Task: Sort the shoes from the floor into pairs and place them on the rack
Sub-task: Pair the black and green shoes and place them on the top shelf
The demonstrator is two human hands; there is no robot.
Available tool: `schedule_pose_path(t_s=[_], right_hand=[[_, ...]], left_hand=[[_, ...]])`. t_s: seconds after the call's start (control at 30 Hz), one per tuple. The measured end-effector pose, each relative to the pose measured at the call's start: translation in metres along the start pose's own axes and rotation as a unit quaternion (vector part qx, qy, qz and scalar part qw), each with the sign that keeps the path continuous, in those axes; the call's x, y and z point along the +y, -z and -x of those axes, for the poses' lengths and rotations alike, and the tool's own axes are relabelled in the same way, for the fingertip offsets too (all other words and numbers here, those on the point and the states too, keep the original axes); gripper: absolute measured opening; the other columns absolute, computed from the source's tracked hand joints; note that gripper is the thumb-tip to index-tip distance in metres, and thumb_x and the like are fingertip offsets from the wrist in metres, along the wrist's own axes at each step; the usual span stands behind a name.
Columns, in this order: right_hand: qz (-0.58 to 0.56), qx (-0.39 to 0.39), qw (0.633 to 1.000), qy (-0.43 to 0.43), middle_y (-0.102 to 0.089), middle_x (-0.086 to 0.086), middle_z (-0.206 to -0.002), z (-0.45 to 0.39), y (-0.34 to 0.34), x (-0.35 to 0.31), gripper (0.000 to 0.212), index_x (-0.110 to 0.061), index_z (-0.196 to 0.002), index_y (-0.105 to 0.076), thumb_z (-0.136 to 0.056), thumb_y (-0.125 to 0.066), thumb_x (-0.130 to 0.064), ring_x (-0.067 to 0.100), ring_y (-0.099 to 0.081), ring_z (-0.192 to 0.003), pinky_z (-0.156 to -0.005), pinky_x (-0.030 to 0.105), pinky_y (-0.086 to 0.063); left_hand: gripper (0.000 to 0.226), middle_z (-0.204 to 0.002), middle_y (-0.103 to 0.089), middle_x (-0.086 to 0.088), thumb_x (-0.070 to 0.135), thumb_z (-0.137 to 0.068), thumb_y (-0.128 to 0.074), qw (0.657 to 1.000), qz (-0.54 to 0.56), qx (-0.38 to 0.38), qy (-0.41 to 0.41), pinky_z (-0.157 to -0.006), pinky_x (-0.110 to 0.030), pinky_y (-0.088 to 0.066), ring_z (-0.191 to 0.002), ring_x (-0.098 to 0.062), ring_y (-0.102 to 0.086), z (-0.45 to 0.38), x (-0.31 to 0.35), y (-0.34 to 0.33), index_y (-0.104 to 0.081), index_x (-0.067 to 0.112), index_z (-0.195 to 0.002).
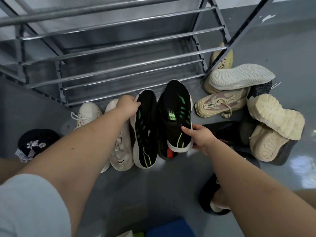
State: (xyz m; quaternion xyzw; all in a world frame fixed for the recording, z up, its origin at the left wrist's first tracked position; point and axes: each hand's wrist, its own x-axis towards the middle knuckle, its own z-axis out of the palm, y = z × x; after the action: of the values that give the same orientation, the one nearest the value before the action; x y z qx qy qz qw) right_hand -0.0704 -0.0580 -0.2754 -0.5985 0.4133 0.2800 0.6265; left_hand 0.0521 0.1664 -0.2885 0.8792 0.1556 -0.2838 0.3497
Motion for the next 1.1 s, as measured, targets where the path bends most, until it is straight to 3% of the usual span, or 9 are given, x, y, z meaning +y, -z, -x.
schedule_pose_path(t_s=[0.17,0.27,0.33,0.43,0.5,0.6,0.73,0.93,1.1], right_hand=[[-0.006,-0.001,1.000,0.010,-0.069,0.008,-0.099,0.008,-0.002,-0.002,0.030,-0.009,-0.118,-0.060,-0.089,-0.065,-0.018,0.024,-0.066,-0.087,-0.068,0.035,-0.054],[0.004,0.000,1.000,0.018,-0.069,0.008,-0.096,0.013,-0.002,-0.003,0.028,-0.010,-0.115,-0.061,-0.089,-0.065,-0.019,0.024,-0.066,-0.085,-0.071,0.036,-0.055],[0.017,0.002,1.000,0.022,-0.069,0.007,-0.095,0.016,-0.002,0.000,0.027,-0.010,-0.114,-0.062,-0.089,-0.065,-0.018,0.023,-0.067,-0.084,-0.068,0.035,-0.055],[0.043,0.009,0.999,0.023,-0.070,0.012,-0.106,0.017,-0.001,0.007,0.031,-0.008,-0.118,-0.062,-0.088,-0.067,-0.017,0.028,-0.067,-0.095,-0.076,0.038,-0.056],[0.059,0.011,0.998,0.023,-0.070,0.012,-0.107,0.018,0.000,0.010,0.033,-0.008,-0.118,-0.062,-0.087,-0.067,-0.018,0.028,-0.067,-0.095,-0.076,0.037,-0.056],[0.065,0.006,0.998,0.023,-0.070,0.010,-0.105,0.021,0.001,0.011,0.034,-0.009,-0.119,-0.061,-0.087,-0.067,-0.017,0.027,-0.067,-0.094,-0.078,0.038,-0.055],[0.072,-0.002,0.997,0.021,-0.069,0.011,-0.105,0.025,0.002,0.015,0.033,-0.009,-0.121,-0.061,-0.089,-0.065,-0.016,0.027,-0.066,-0.095,-0.080,0.039,-0.053],[0.074,-0.017,0.997,0.004,-0.069,0.008,-0.106,0.027,0.004,0.024,0.032,-0.013,-0.120,-0.061,-0.089,-0.065,-0.019,0.023,-0.067,-0.088,-0.065,0.032,-0.054],[0.088,-0.011,0.996,-0.002,-0.071,0.007,-0.108,0.020,0.009,0.030,0.037,-0.017,-0.122,-0.062,-0.087,-0.068,-0.023,0.024,-0.068,-0.095,-0.070,0.033,-0.056]], left_hand=[[0.037,-0.122,-0.061,-0.008,0.016,-0.093,-0.058,0.993,0.120,-0.004,-0.013,-0.090,-0.025,-0.040,-0.112,-0.023,-0.057,0.025,-0.004,0.008,-0.055,0.005,-0.129],[0.040,-0.125,-0.054,0.000,0.020,-0.097,-0.050,0.980,0.196,-0.042,-0.002,-0.093,-0.028,-0.038,-0.111,-0.019,-0.053,0.042,-0.020,0.016,-0.047,0.010,-0.136],[0.051,-0.134,-0.047,-0.001,0.026,-0.098,-0.048,0.986,0.143,-0.081,0.015,-0.095,-0.026,-0.034,-0.124,-0.021,-0.045,0.051,-0.031,0.016,-0.034,0.009,-0.144],[0.069,-0.152,-0.032,-0.011,0.034,-0.094,-0.053,0.997,0.048,-0.039,0.043,-0.106,-0.032,-0.035,-0.135,-0.029,-0.038,0.057,-0.052,0.013,-0.021,0.008,-0.149],[0.060,-0.143,-0.044,-0.013,0.031,-0.094,-0.053,0.999,0.020,0.006,0.050,-0.103,-0.035,-0.040,-0.125,-0.031,-0.048,0.063,-0.062,0.010,-0.033,0.008,-0.145],[0.041,-0.121,-0.059,-0.016,0.029,-0.096,-0.050,0.996,-0.007,-0.056,0.063,-0.092,-0.031,-0.042,-0.112,-0.030,-0.055,0.079,-0.067,0.001,-0.056,0.002,-0.126],[0.048,-0.122,-0.060,-0.018,0.039,-0.096,-0.048,0.986,-0.043,-0.143,0.071,-0.091,-0.032,-0.042,-0.113,-0.032,-0.056,0.094,-0.074,-0.011,-0.057,0.001,-0.124],[0.046,-0.131,-0.054,-0.023,0.037,-0.094,-0.053,0.984,0.016,-0.161,0.080,-0.100,-0.039,-0.042,-0.122,-0.037,-0.051,0.098,-0.075,-0.017,-0.054,0.004,-0.127],[0.048,-0.133,-0.053,-0.019,0.035,-0.090,-0.060,0.979,0.054,-0.163,0.110,-0.100,-0.041,-0.042,-0.127,-0.038,-0.046,0.094,-0.075,-0.014,-0.055,0.007,-0.129]])
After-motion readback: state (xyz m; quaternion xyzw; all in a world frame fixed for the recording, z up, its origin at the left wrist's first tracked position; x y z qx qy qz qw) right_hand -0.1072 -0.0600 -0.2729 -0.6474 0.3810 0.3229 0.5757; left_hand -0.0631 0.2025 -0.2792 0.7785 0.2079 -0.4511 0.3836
